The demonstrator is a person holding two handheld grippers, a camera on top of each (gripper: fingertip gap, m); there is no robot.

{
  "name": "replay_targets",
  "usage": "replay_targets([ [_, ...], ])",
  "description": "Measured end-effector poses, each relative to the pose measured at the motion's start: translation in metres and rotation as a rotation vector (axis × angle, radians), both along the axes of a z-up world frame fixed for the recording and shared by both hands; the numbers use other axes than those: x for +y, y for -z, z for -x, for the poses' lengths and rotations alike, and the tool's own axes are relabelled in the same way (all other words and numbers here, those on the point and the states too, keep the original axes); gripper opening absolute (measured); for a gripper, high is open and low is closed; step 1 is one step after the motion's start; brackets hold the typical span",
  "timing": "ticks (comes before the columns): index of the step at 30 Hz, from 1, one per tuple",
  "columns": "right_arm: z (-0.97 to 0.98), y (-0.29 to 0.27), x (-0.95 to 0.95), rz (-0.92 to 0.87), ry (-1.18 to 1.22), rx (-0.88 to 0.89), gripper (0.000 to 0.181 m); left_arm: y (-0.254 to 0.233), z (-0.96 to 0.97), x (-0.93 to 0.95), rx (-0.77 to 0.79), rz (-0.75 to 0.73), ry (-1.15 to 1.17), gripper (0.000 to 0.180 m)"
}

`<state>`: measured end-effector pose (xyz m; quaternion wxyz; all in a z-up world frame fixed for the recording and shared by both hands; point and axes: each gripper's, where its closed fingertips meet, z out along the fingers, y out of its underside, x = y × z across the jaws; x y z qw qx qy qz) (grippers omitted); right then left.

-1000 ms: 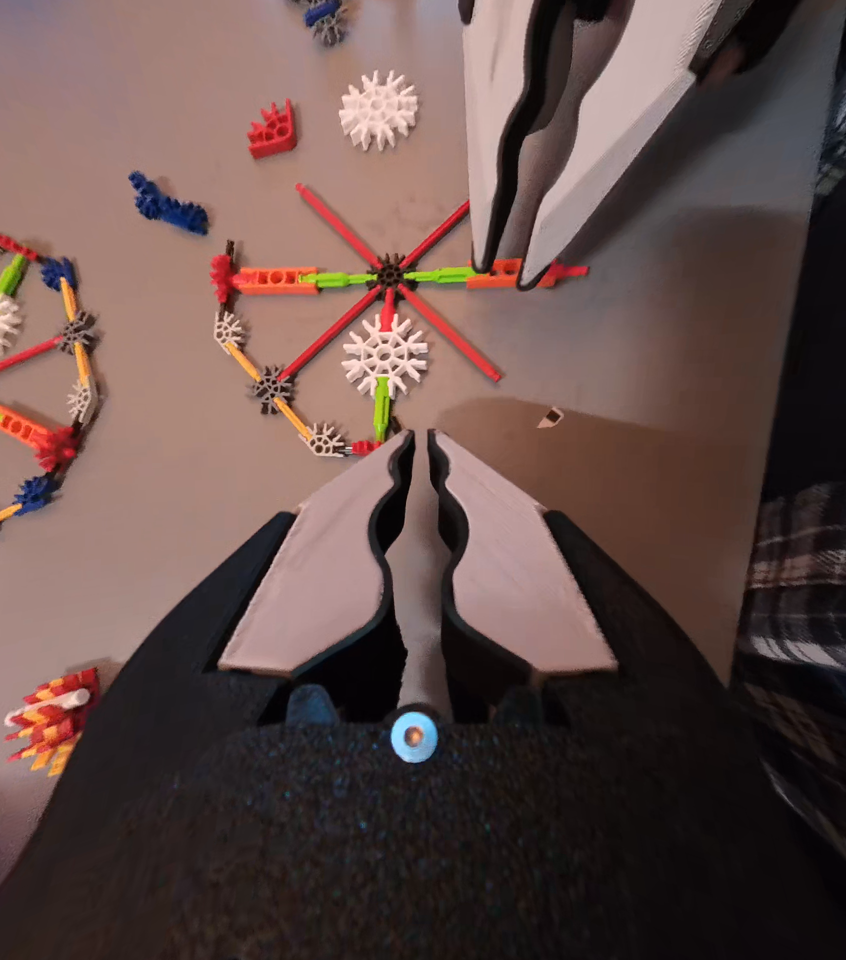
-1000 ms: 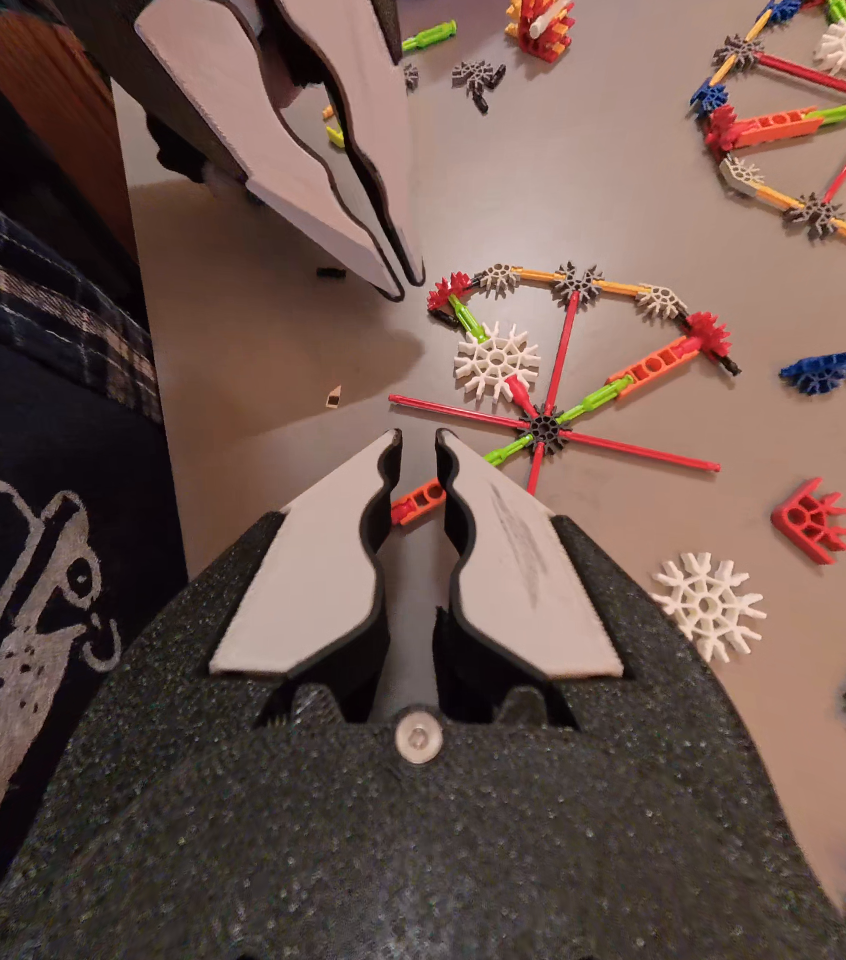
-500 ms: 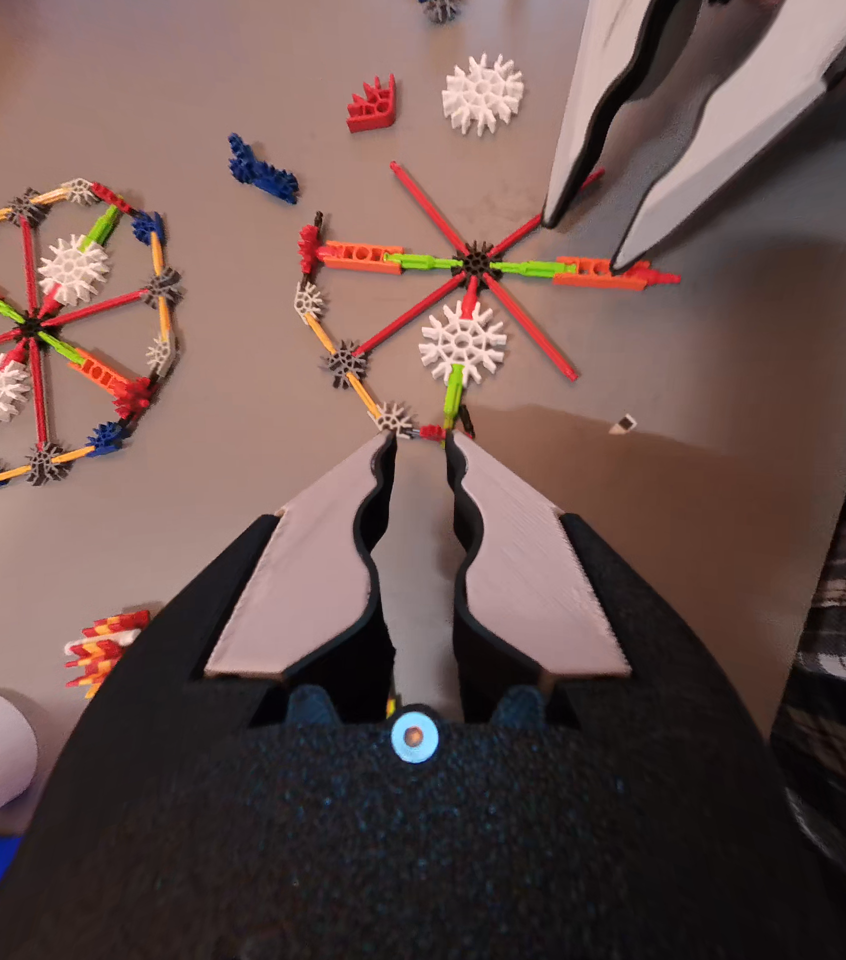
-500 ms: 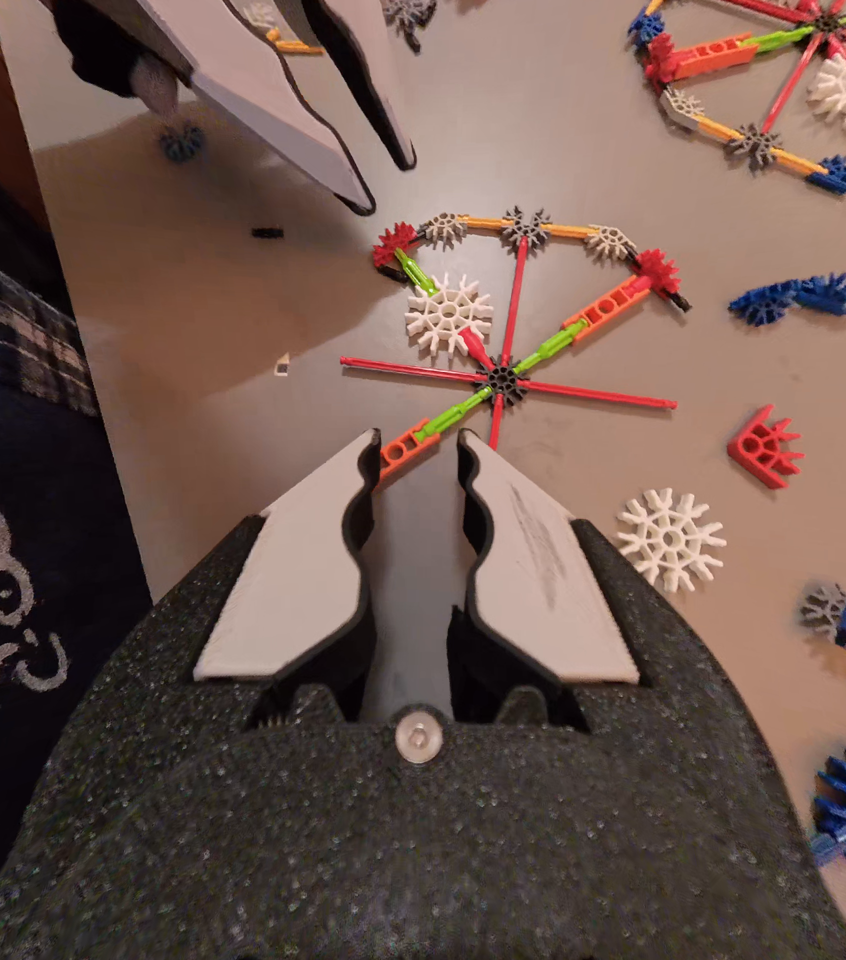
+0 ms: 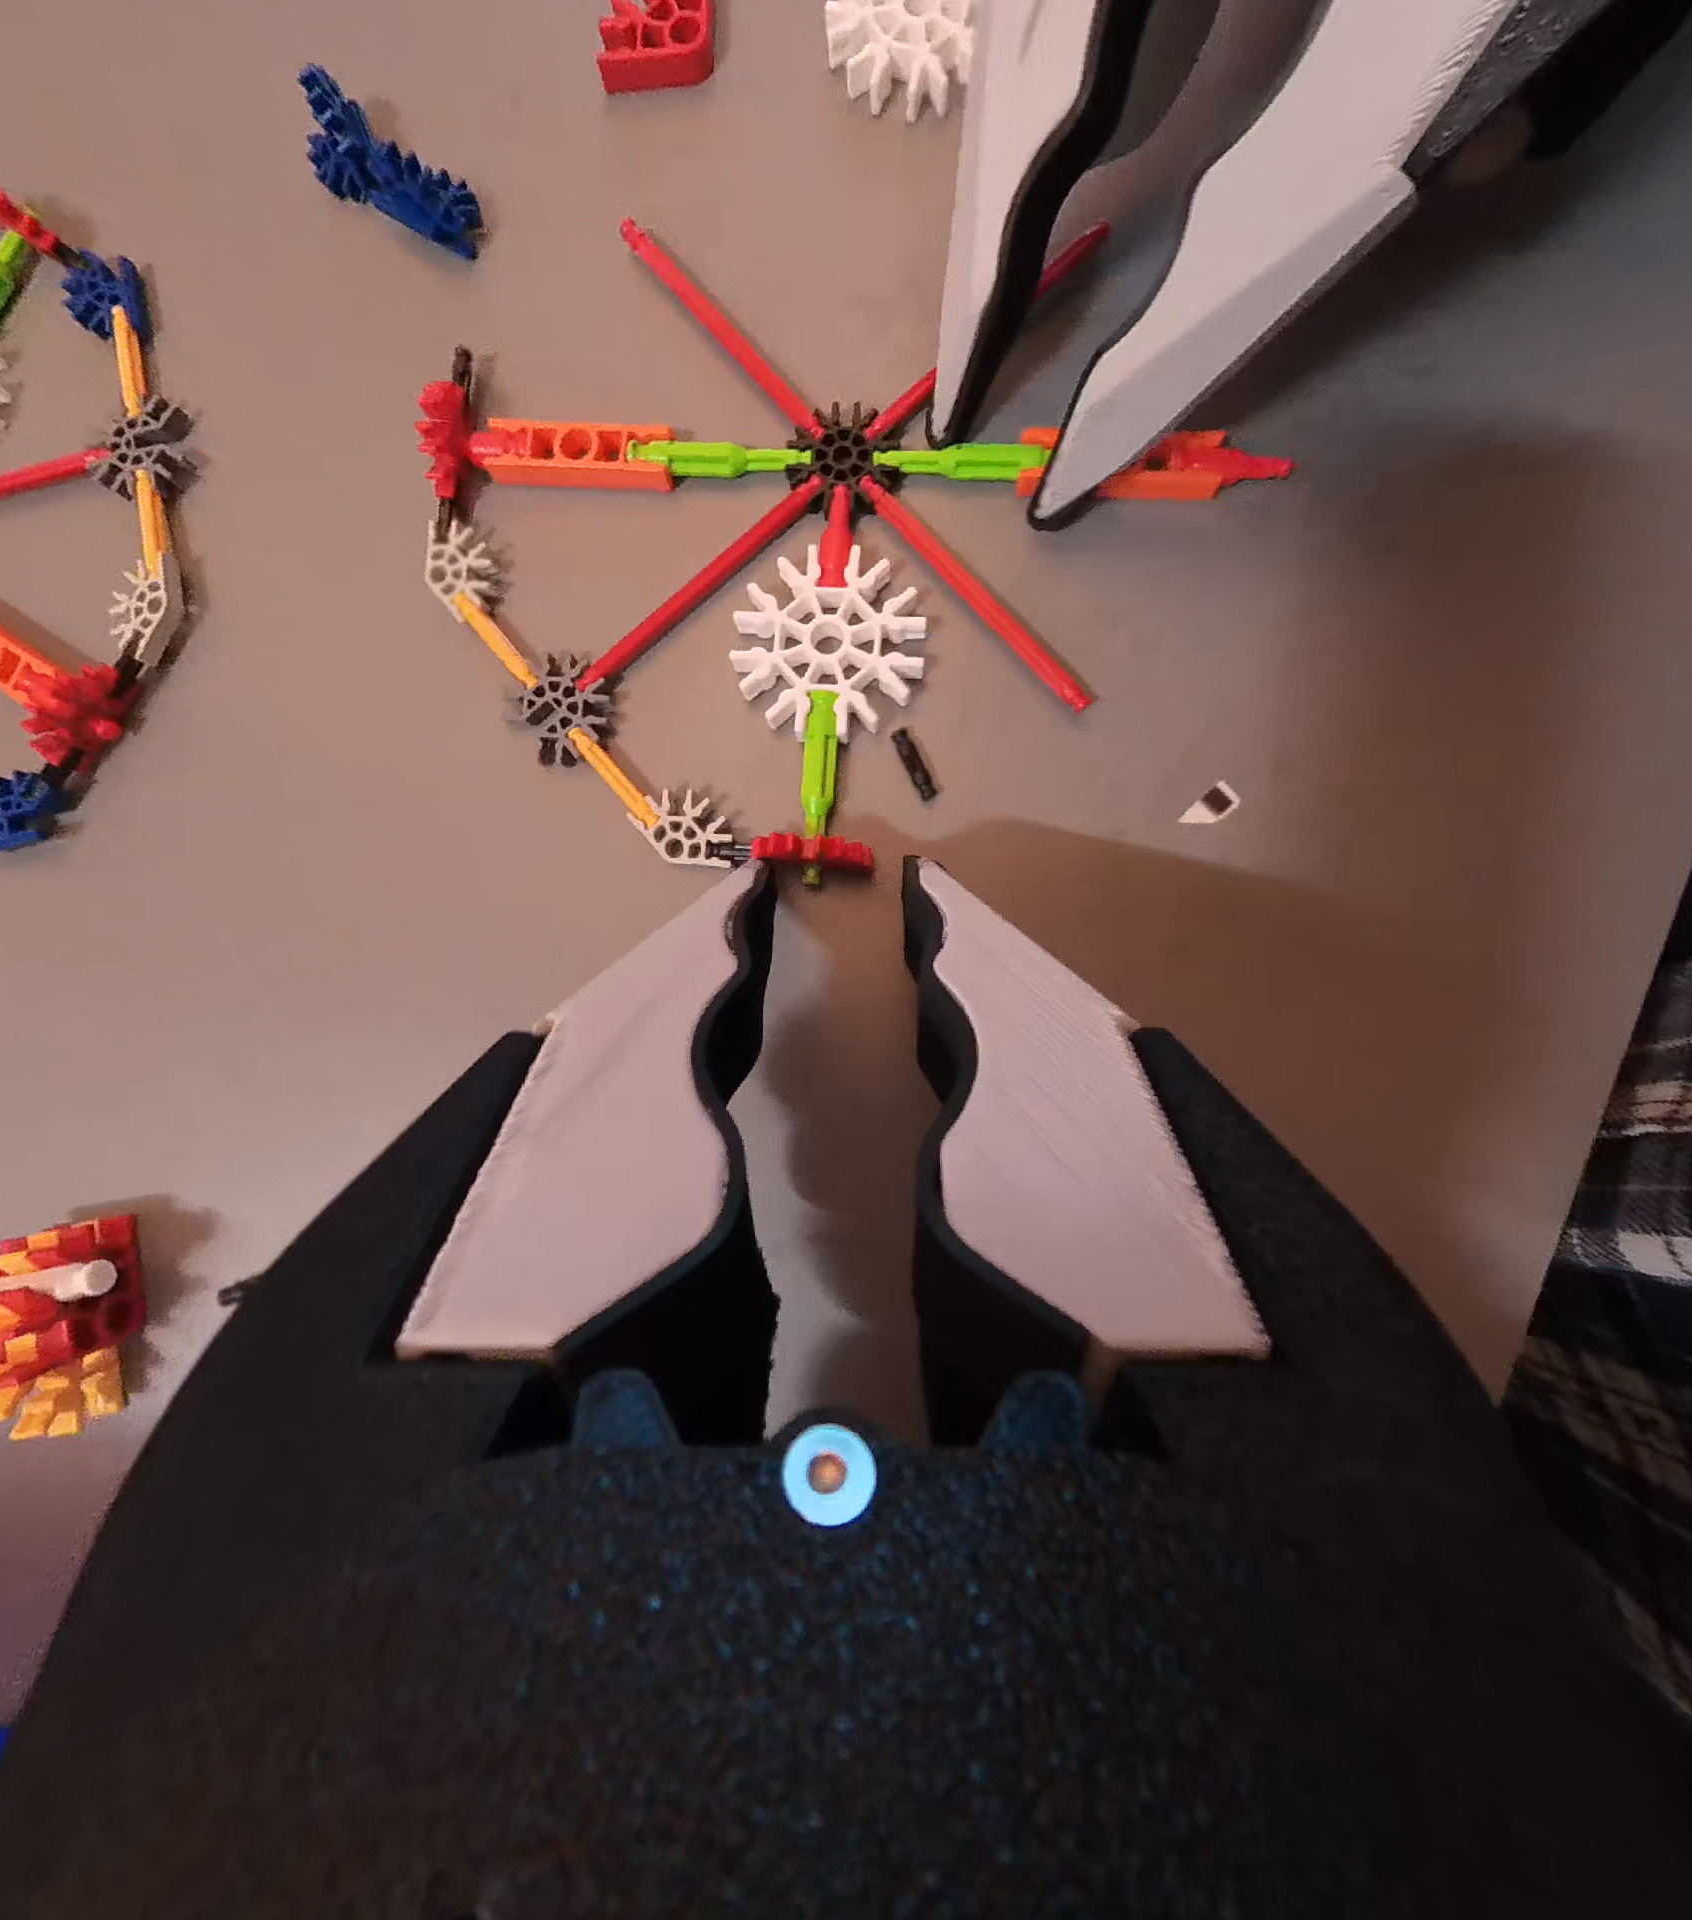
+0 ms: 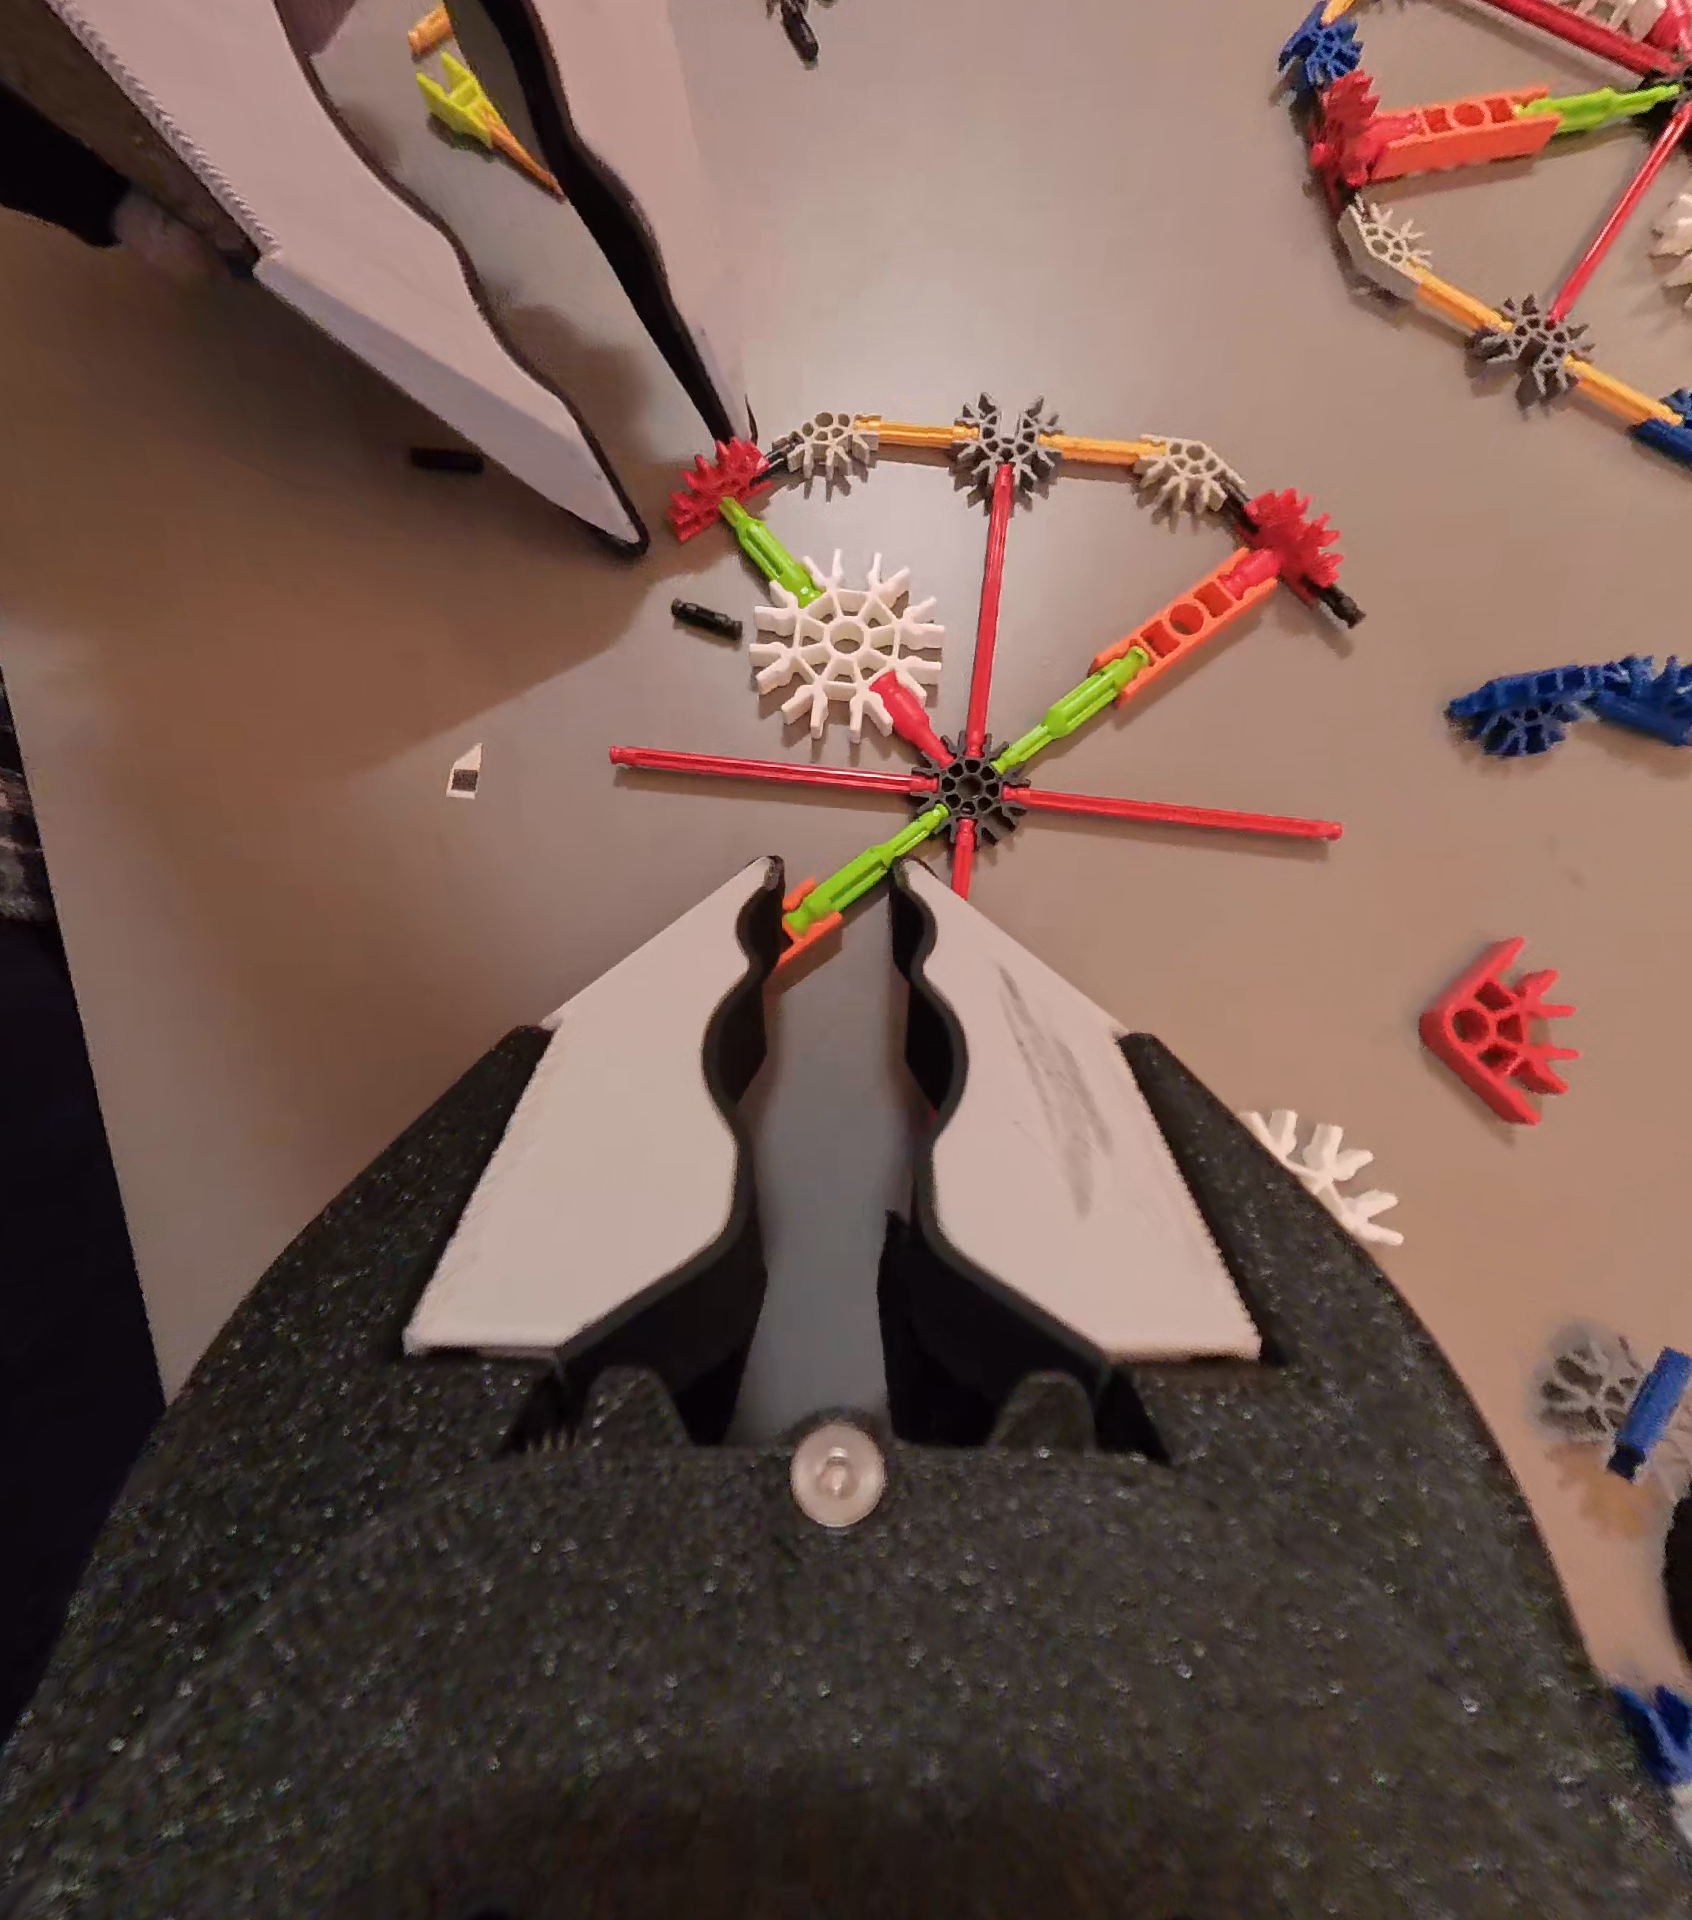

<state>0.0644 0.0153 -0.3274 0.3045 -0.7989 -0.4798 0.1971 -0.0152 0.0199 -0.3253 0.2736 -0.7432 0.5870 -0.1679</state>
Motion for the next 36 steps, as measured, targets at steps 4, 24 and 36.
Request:
replay_targets([
  [4,0.004,0.000,0.010,-0.010,-0.019,-0.004,0.017,0.000,0.003,0.000,0.006,-0.002,-0.016,0.026],
  [24,0.031,-0.014,-0.011,-0.006,-0.159,0.036,0.020,-0.009,0.013,0.010,-0.010,-0.020,-0.055,0.027],
  [36,0.066,0.000,0.000,-0.042,-0.254,-0.026,0.018,-0.011,0.012,0.011,-0.001,-0.058,-0.012,0.027],
])
